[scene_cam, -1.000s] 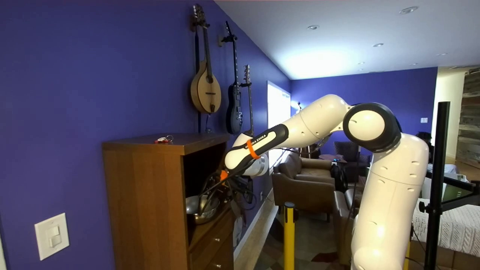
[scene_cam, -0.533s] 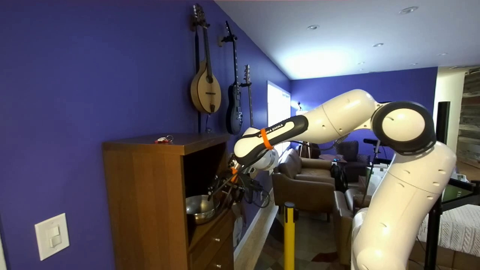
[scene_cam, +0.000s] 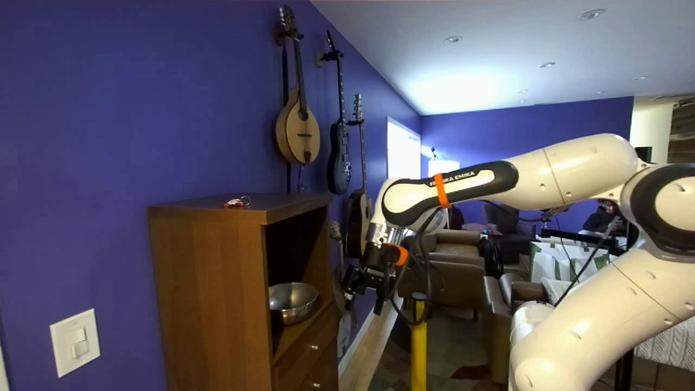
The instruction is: Transfer the bowl to the shelf below it
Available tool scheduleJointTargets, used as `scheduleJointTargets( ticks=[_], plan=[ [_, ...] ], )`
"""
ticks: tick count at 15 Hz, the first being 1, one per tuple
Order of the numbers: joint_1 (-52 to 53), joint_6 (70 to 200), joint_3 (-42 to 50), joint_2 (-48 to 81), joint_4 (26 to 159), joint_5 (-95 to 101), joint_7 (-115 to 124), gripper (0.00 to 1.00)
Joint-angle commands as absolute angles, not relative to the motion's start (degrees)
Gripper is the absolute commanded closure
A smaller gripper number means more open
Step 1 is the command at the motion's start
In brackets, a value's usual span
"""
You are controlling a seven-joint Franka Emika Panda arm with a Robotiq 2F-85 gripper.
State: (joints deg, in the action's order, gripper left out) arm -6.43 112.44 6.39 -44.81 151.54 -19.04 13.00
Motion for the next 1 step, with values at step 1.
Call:
scheduleJointTargets(
  ticks=[1],
  plan=[
    [-7.44,111.3,5.89,-46.59,151.93,-19.33,12.21,0.0]
  ],
)
